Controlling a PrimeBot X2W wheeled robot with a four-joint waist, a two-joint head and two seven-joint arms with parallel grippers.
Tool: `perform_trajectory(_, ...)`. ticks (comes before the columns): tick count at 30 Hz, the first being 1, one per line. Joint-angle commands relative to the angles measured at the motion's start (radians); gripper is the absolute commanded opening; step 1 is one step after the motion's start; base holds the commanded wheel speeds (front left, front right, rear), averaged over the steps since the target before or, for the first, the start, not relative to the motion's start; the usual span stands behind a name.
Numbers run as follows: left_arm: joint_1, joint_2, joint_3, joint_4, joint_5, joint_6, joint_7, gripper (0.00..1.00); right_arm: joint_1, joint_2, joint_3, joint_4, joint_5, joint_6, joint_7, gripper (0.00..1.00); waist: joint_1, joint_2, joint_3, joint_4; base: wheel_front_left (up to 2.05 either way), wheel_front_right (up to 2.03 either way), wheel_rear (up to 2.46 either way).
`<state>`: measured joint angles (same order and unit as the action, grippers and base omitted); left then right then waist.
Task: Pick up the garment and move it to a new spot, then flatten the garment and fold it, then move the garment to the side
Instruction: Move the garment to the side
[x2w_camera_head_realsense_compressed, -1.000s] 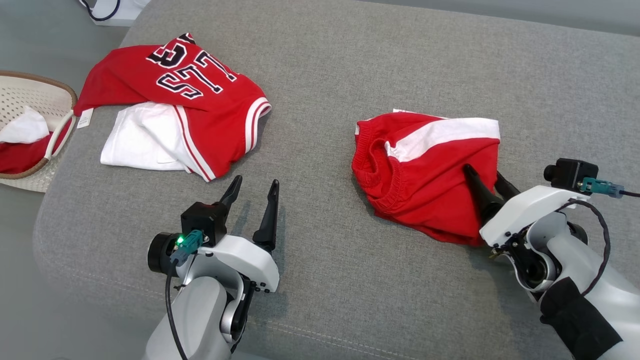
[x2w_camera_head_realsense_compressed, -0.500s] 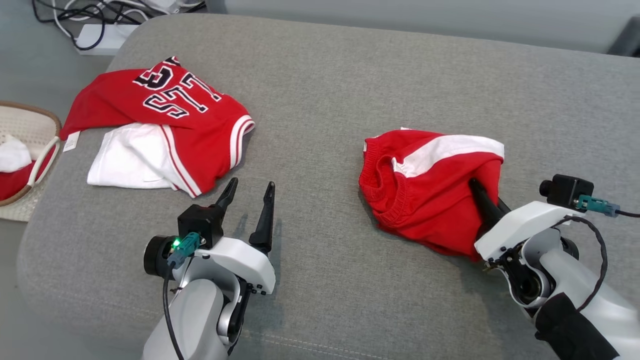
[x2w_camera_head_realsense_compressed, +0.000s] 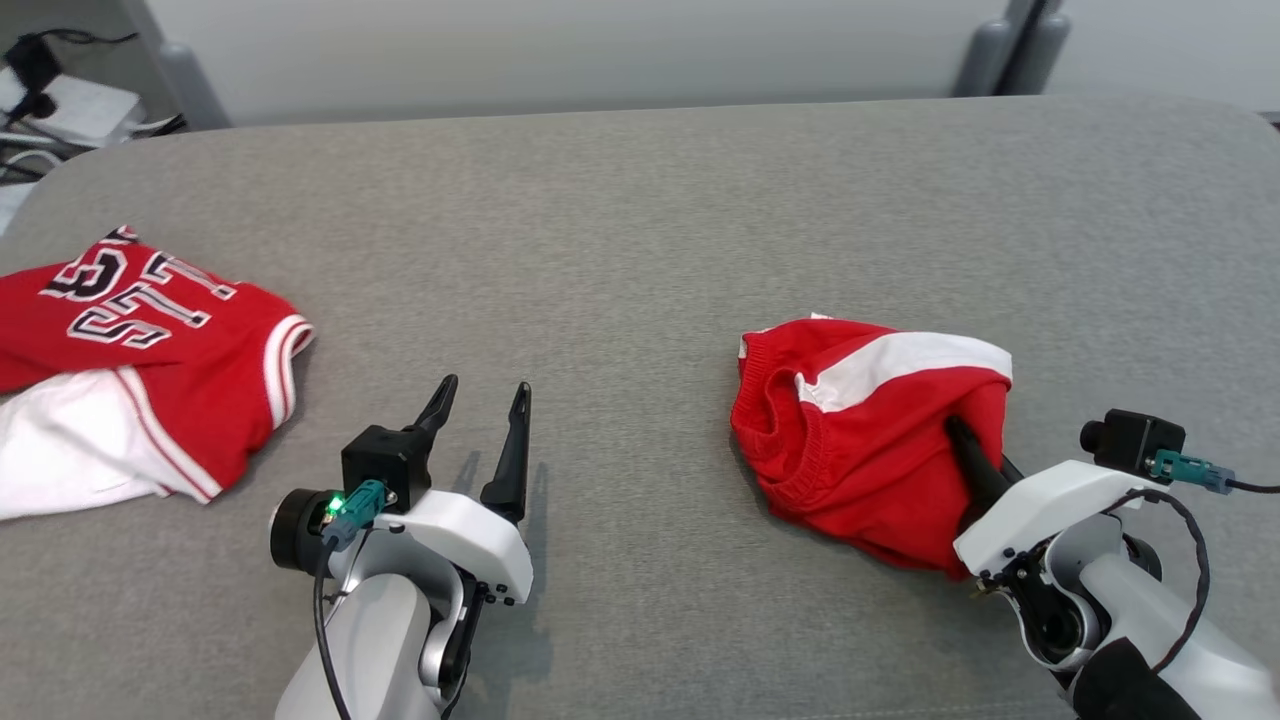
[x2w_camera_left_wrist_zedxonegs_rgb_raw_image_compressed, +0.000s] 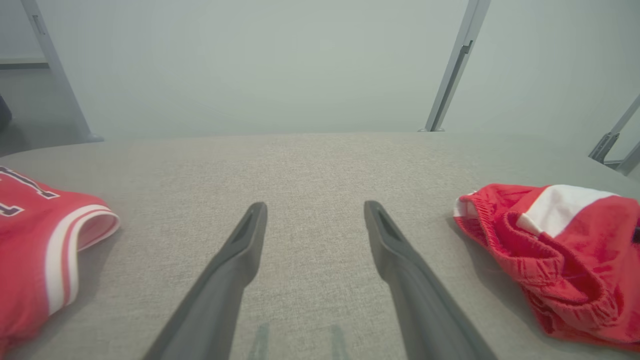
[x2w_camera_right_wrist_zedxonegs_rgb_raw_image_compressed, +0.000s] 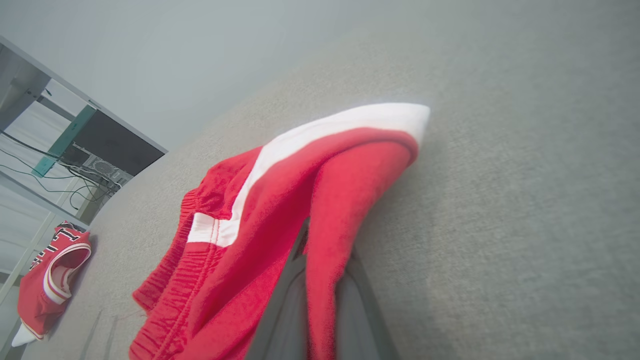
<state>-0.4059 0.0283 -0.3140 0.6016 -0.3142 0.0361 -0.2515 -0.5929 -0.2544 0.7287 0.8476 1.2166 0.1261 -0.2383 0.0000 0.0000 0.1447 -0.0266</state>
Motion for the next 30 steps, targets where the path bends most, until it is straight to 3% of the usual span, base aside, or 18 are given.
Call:
perform_trajectory(1,0.001,0.022,0.035,-0.023,0.012,-0.003,-0.01,1.0,0.025,-0.001,0.011,-0.016,0.002,0.005,-0.019,0.0,0.0,0.0,-0.009,-0.1,0.0,0.0,0.0)
perform_trajectory(9,-0.001,0.022,0.058,-0.042,0.052,-0.013,-0.01,1.0,0.04,0.011,0.004,-0.021,0.0,0.005,-0.022,0.0,0.0,0.0,0.021,-0.241,0.0,0.0,0.0)
perform_trajectory(15,-0.006,0.022,0.072,-0.065,0.069,-0.018,-0.01,1.0,0.037,0.01,-0.003,-0.023,-0.01,0.005,-0.023,0.0,0.0,0.0,0.044,-0.28,0.0,0.0,0.0)
perform_trajectory(20,-0.018,0.022,0.078,-0.1,0.079,-0.017,-0.01,1.0,-0.016,-0.015,-0.042,-0.013,-0.073,0.005,-0.023,0.0,0.0,0.0,0.08,-0.273,0.0,0.0,0.0)
perform_trajectory(30,-0.047,0.022,0.064,-0.172,0.108,-0.028,-0.01,1.0,-0.212,-0.093,-0.22,0.135,-0.357,0.005,-0.023,0.0,0.0,0.0,0.169,-0.181,0.0,0.0,0.0)
